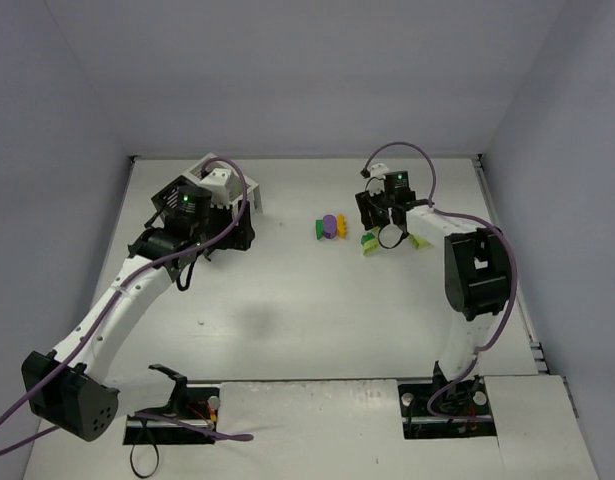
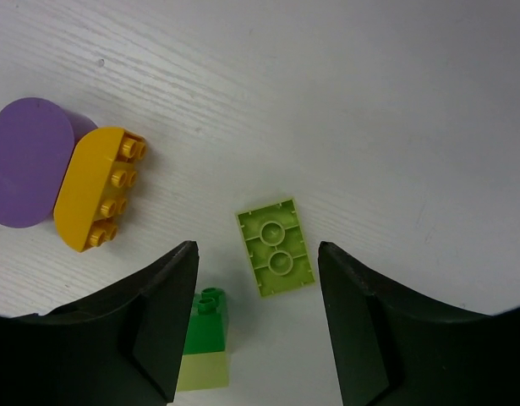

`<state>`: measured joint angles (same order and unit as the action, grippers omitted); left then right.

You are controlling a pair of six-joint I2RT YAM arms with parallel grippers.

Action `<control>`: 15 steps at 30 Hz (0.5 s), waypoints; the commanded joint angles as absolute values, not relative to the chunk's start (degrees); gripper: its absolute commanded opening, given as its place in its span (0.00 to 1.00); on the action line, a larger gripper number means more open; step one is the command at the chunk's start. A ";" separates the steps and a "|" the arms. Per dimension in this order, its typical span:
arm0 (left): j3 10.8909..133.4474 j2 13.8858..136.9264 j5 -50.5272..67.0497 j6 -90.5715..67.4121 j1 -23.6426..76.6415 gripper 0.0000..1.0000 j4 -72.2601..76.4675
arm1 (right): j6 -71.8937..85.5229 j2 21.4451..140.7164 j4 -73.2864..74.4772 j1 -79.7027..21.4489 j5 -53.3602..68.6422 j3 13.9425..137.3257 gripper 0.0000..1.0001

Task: Sort the legos into containers by color

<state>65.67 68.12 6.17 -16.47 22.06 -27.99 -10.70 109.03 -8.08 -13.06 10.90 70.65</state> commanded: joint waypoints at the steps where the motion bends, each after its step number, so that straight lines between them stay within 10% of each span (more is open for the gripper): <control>1: 66.62 67.15 7.38 -15.56 22.06 0.76 -24.61 | -12.83 108.63 -9.32 -12.66 13.10 72.95 0.55; 15: 66.62 67.50 8.44 -15.64 21.97 0.76 -24.26 | -13.62 112.94 -8.44 -12.57 10.81 72.42 0.56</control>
<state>65.67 68.12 7.68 -16.47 22.06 -27.57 -12.38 113.21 -7.66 -13.04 11.38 70.65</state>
